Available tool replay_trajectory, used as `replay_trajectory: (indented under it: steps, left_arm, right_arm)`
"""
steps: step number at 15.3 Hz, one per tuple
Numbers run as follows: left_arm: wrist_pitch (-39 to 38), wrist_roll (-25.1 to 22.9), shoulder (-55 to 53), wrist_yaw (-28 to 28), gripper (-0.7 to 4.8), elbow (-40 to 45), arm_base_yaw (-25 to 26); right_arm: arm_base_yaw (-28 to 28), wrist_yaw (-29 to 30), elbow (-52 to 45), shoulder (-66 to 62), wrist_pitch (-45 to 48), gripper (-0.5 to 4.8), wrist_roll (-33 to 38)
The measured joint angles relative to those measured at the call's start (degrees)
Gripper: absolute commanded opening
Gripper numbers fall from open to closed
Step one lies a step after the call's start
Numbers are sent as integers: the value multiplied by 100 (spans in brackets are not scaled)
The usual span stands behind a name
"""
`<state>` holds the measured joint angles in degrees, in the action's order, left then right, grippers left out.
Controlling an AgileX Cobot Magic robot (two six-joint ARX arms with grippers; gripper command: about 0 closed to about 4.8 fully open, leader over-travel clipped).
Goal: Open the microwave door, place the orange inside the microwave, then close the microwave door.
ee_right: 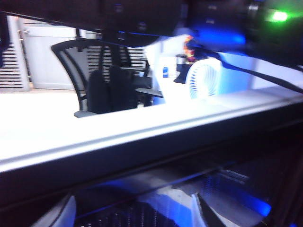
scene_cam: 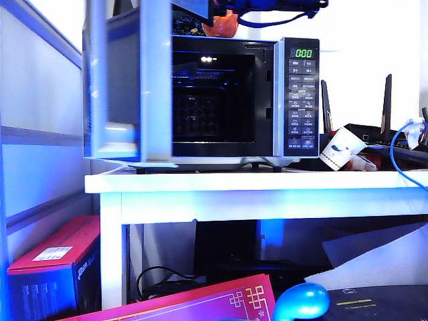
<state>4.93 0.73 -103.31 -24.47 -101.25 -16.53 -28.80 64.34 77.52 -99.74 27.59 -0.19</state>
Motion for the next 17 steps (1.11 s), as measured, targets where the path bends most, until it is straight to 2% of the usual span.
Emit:
replay_trajectory:
  steps: [10, 17]
  left_arm:
    - [-155, 20, 203, -107, -5, 4, 0]
    - [-1029, -393, 173, -105, -5, 2, 0]
  right_arm:
    - [-758, -20, 4, 7, 0, 323, 17]
    - [-903, -22, 4, 7, 0, 323, 35]
